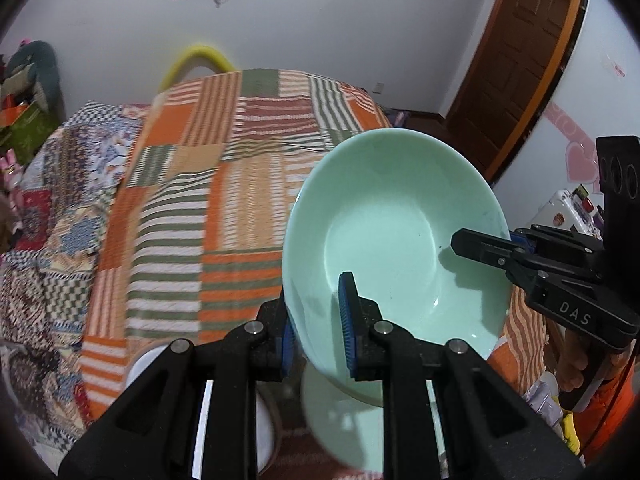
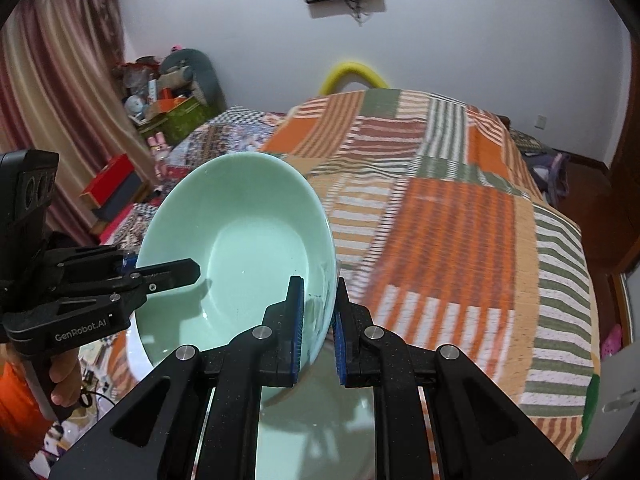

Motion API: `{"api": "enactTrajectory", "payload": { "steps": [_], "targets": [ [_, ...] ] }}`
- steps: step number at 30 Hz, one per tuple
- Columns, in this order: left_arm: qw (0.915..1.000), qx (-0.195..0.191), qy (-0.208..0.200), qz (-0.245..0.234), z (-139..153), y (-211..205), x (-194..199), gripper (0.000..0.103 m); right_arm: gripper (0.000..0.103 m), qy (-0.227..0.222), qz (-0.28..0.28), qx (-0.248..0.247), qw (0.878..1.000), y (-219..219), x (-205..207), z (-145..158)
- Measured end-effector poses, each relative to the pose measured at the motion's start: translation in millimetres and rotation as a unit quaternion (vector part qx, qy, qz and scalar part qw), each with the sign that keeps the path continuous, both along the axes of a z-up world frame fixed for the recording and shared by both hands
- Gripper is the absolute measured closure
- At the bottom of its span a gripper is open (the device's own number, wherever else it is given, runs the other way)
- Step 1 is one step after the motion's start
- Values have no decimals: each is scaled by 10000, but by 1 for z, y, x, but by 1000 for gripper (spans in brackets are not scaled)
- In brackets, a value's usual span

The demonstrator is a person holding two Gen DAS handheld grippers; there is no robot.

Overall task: Organize plates and bowls
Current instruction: 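Lift the mint-green bowl with both tools and carry it over the spotted white bowl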

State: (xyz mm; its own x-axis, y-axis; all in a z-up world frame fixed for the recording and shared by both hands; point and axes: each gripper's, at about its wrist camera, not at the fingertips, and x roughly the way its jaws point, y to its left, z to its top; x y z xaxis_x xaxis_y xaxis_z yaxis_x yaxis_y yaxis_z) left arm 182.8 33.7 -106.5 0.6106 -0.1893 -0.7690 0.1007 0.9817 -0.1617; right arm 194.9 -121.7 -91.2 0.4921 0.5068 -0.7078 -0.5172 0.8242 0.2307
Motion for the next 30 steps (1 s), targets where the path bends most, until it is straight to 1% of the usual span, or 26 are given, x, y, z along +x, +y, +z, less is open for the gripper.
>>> {"api": "enactTrajectory", "payload": {
  "steps": [6,13,22,30],
  "targets": [
    [9995,45,-65,298,6,34,-37,84,91,-7,289,51,9996,30,-15,0],
    [9982,56,-27,599,0,69,-63,84,91,75,614,63,9981,65,-33,-6],
    [9957,60,129,914,-17,102,-92,84,91,237,916,20,9955,101,-53,-23],
    [9933,22,355,1096,-42,122,-103,84,91,444,1070,-97,9932,124,-60,-40]
  ]
}}
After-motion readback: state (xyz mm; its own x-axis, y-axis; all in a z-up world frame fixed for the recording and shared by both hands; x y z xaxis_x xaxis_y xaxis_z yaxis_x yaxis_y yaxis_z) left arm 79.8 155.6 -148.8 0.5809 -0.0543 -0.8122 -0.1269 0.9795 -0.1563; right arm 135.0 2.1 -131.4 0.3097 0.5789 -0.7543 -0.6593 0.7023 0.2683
